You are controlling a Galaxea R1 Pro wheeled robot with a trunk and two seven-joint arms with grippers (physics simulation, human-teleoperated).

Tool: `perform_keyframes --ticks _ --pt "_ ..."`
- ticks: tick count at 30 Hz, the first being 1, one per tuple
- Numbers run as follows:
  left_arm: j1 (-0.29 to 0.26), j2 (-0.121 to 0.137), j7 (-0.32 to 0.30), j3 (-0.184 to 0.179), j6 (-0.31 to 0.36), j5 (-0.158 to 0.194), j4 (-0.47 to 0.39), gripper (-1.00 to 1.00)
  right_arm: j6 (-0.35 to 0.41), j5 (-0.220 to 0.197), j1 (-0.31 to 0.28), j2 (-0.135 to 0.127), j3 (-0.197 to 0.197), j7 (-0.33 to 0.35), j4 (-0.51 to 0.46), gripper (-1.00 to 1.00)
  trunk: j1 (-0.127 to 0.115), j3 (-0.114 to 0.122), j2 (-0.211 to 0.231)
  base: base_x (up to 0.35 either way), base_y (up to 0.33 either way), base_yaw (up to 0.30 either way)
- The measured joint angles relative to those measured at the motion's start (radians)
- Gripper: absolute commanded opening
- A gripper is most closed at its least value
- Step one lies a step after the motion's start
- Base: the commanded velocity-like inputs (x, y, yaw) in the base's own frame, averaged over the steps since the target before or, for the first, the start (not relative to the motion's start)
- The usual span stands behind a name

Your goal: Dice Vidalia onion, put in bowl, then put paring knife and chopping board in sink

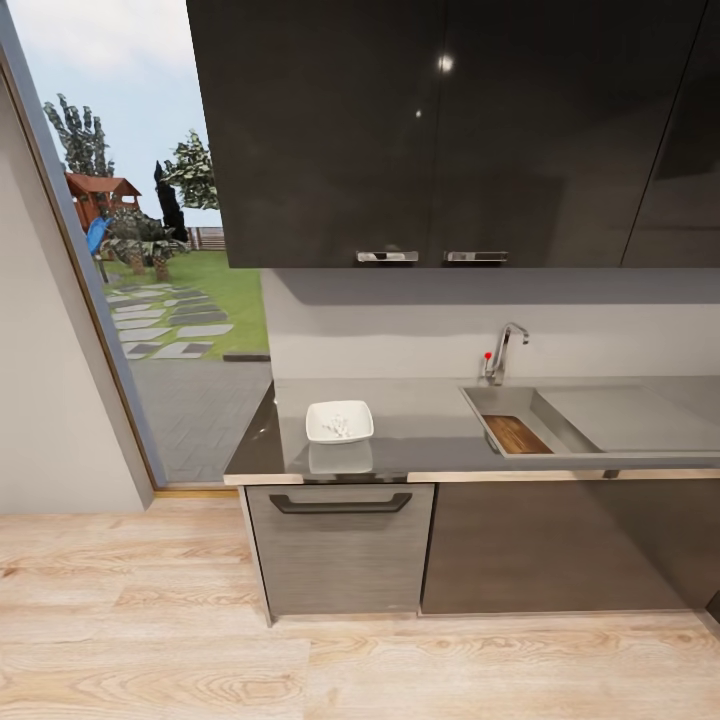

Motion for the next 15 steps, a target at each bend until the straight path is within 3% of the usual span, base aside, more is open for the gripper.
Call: perform_keyframes --ticks 15 --pt "0.0 0.0 -0.001 0.0 0.0 0.0 0.0 1.0 0.0 0.0 0.0 0.0 0.0 0.0 0.0 1.0 0.0 0.0 0.0 0.0 0.0 0.0"
